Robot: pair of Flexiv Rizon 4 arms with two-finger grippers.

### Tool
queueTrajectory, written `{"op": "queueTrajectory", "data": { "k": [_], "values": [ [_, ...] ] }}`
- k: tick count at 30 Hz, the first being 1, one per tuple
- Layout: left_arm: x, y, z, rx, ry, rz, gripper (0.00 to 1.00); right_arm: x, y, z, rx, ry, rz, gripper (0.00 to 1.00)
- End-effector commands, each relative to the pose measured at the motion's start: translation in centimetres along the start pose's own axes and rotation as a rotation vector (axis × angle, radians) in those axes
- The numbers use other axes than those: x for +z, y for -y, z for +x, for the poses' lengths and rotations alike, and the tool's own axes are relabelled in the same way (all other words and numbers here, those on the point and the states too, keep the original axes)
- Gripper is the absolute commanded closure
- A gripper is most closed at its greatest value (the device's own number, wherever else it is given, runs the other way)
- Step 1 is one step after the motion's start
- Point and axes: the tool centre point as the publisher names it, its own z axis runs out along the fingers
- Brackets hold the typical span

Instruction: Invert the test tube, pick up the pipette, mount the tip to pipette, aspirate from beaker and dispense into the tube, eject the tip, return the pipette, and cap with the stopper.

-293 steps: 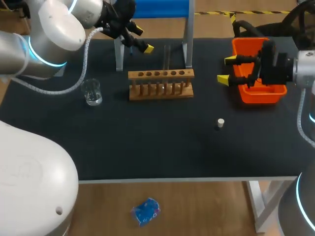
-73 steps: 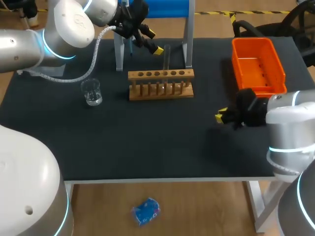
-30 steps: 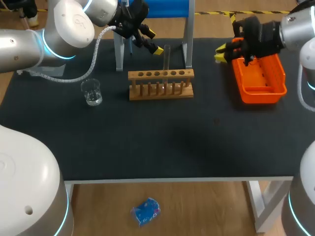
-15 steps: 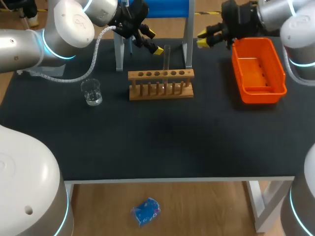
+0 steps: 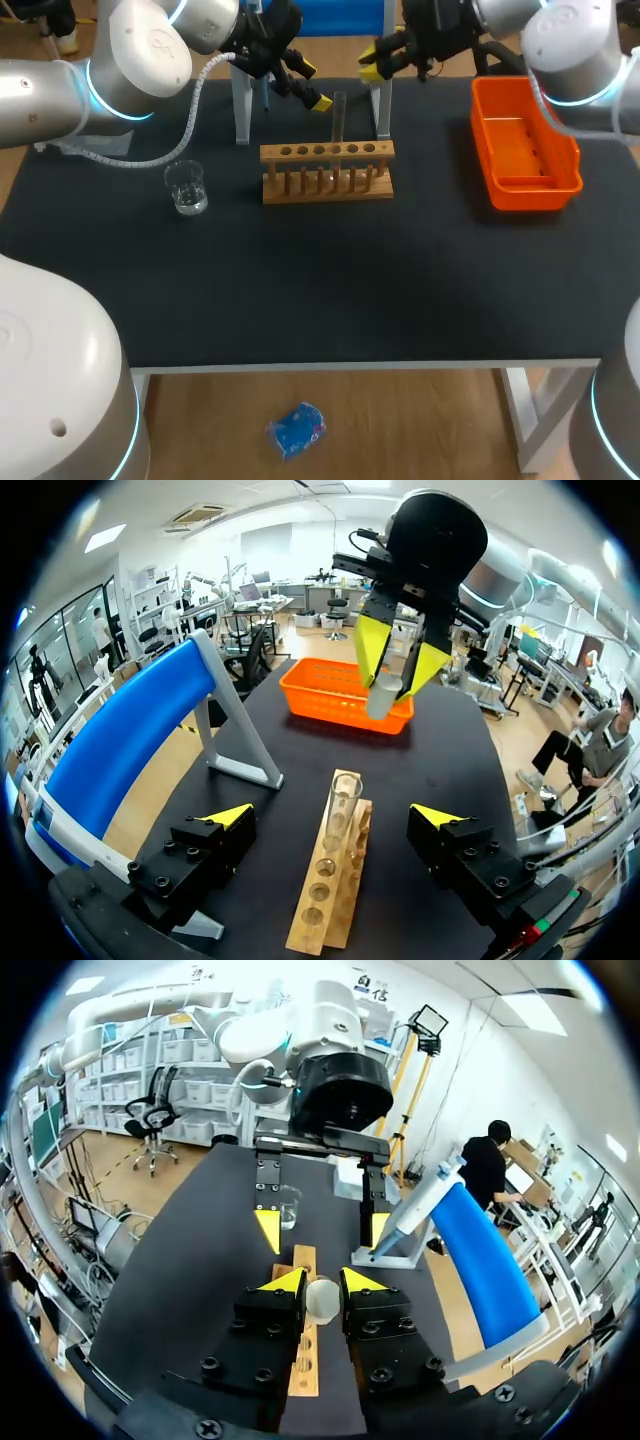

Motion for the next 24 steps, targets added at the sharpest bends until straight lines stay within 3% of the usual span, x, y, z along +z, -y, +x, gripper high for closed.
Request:
{"op": "queueTrajectory", "data": {
  "k": [1,24],
  "values": [
    [-0.1,0.1,0.0,-0.001,-0.004,-0.006,0.0,-0.2,-0.1,-0.2,0.0,-0.015,0.004,1.0],
    [-0.1,0.1,0.0,-0.001,-0.004,-0.006,0.0,4.2,0.3,-0.8,-0.032,-0.061,0.001,1.0]
  ]
}}
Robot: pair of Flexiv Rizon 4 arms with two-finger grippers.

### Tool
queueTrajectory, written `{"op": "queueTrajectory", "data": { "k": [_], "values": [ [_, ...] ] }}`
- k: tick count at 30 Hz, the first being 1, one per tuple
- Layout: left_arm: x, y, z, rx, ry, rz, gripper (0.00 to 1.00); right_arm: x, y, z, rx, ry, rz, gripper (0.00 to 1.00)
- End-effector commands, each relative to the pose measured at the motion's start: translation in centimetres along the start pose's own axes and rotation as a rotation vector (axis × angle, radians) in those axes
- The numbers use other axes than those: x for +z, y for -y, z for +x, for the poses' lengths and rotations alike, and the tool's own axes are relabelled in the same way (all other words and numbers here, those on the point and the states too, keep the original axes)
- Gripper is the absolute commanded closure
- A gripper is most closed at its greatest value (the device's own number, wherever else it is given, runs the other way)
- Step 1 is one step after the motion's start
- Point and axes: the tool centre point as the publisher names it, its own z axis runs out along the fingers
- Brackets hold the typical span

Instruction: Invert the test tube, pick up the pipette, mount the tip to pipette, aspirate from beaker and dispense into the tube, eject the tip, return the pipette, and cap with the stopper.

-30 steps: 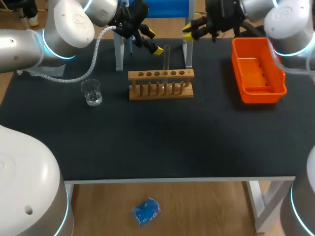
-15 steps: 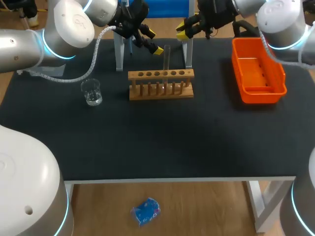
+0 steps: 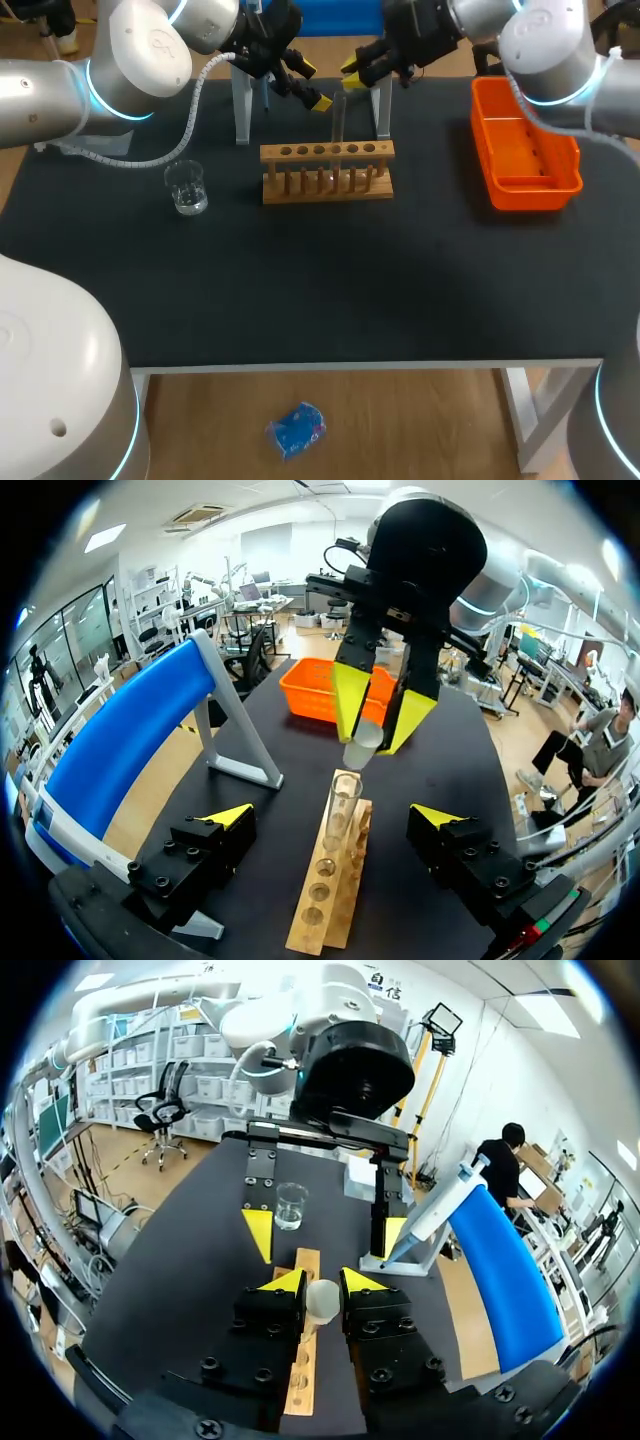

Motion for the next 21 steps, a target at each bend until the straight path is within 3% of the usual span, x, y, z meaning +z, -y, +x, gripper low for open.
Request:
{"op": "queueTrajectory", "data": {
  "k": [1,10,21],
  "values": [
    [-0.1,0.1,0.0,-0.001,-0.004,-0.006,0.0,0.8,0.1,-0.8,-0.002,-0.015,0.0,1.0],
    [-0.1,0.1,0.0,-0.001,-0.004,-0.006,0.0,1.7,0.3,-1.6,0.0,-0.033,-0.002,1.0],
    [-0.1,0.1,0.0,-0.001,-0.004,-0.006,0.0,2.5,0.6,-1.0,0.014,-0.056,-0.004,1.0]
  ]
}}
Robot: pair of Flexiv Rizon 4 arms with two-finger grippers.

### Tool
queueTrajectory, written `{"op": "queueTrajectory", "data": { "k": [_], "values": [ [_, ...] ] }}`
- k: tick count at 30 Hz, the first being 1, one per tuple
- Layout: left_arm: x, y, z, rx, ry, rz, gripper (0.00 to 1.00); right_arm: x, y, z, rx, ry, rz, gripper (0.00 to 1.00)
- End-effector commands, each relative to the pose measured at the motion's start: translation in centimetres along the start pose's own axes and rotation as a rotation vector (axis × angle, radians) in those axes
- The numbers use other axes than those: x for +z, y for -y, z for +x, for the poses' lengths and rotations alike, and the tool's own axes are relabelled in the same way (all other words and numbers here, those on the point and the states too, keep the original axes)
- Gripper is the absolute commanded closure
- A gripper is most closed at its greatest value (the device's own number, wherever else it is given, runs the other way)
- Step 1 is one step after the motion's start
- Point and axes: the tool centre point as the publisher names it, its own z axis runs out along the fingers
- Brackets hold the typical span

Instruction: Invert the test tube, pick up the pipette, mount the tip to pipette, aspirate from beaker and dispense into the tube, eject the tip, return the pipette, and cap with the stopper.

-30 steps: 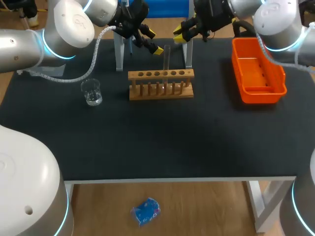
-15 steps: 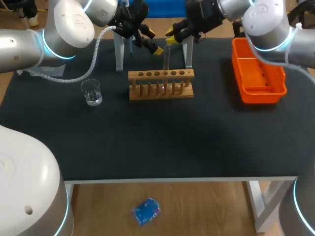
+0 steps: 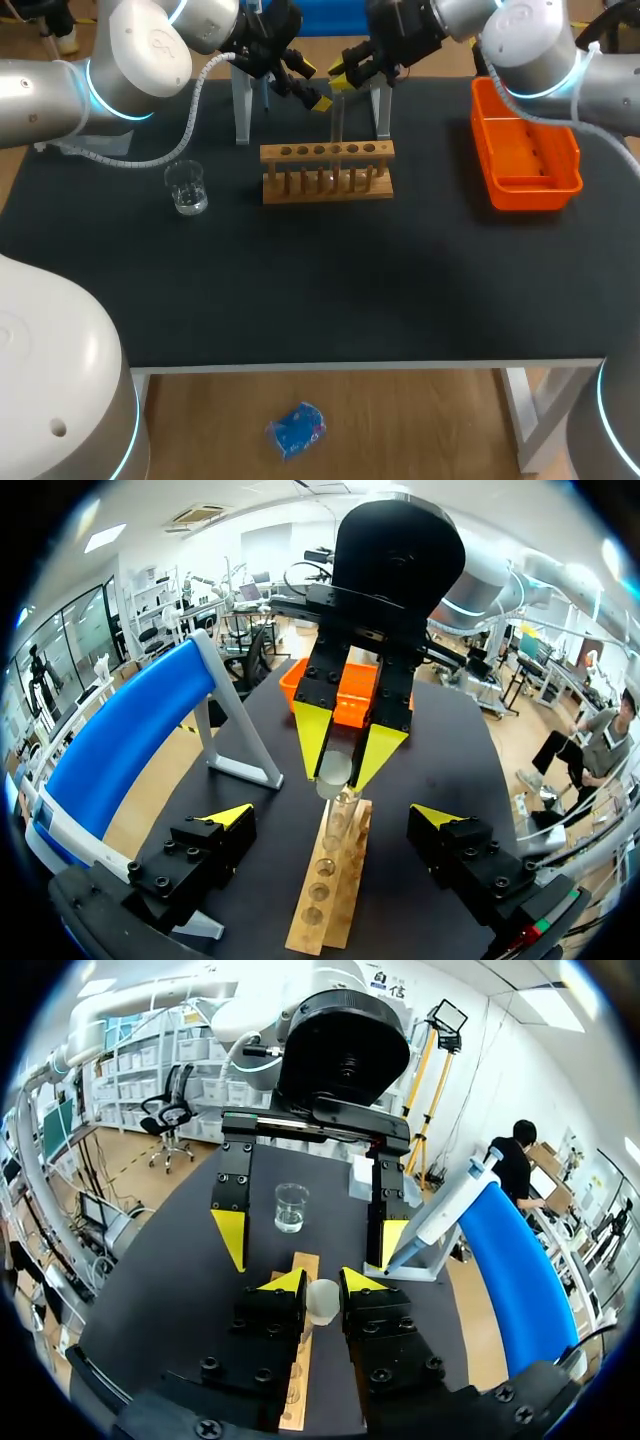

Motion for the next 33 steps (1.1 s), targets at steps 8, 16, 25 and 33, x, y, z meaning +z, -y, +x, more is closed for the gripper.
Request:
{"op": "queueTrajectory", "data": {
  "k": [8,16,25,33],
  "values": [
    [-0.1,0.1,0.0,-0.002,-0.004,-0.006,0.0,-0.2,-0.1,-0.2,-0.005,-0.001,0.005,1.0],
    [-0.1,0.1,0.0,-0.002,-0.004,-0.006,0.0,-0.5,-0.5,0.1,-0.016,0.004,0.004,1.0],
    [-0.1,0.1,0.0,-0.002,-0.004,-0.006,0.0,-0.4,-0.3,0.9,-0.008,0.001,-0.002,1.0],
    [-0.1,0.1,0.0,-0.002,-0.004,-0.006,0.0,-0.2,0.3,1.1,0.011,-0.006,0.001,1.0]
  ]
}}
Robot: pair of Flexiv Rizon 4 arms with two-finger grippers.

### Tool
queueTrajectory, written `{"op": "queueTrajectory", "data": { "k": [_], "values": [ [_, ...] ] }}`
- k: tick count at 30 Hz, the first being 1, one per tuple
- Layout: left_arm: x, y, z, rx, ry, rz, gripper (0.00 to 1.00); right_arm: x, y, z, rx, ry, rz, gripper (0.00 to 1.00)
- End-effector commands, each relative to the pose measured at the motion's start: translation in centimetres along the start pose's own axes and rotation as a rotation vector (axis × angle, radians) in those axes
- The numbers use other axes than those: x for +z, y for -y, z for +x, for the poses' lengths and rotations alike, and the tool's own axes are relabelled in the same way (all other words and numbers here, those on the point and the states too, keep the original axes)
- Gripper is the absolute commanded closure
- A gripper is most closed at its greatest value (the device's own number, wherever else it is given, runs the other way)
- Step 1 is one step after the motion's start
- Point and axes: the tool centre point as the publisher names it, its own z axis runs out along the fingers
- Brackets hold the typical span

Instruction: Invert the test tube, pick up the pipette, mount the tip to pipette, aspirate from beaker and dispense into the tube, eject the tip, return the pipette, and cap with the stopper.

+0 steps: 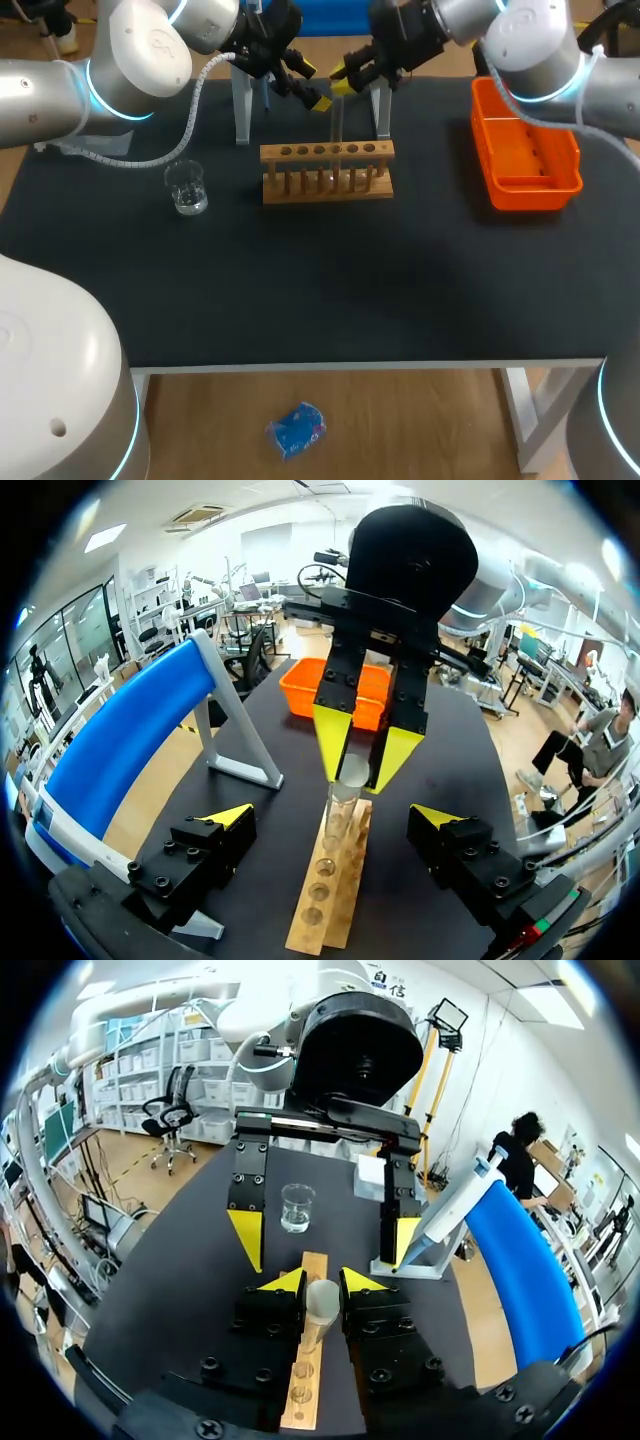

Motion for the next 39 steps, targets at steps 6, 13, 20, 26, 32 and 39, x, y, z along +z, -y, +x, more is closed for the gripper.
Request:
{"op": "queueTrajectory", "data": {
  "k": [6,13,20,26,32,39],
  "values": [
    [-0.1,0.12,-0.05,-0.002,-0.004,-0.006,0.0,-0.04,0.14,-0.2,0.001,-0.003,0.002,1.0],
    [-0.1,0.12,-0.05,-0.002,-0.004,-0.006,0.0,0.16,0.21,-0.13,0.007,-0.018,0.012,1.0],
    [-0.1,0.12,-0.05,-0.002,-0.004,-0.006,0.0,0.15,0.21,-0.21,0.018,-0.037,0.027,1.0],
    [-0.1,0.12,-0.05,-0.002,-0.004,-0.006,0.0,0.17,0.35,-0.29,0.028,-0.049,0.033,1.0],
    [-0.1,0.12,-0.05,-0.002,-0.004,-0.006,0.0,0.38,0.7,-0.13,0.039,-0.058,0.034,1.0],
    [-0.1,0.12,-0.05,-0.002,-0.004,-0.006,0.0,0.61,1.02,0.08,0.047,-0.062,0.03,1.0]
  ]
}}
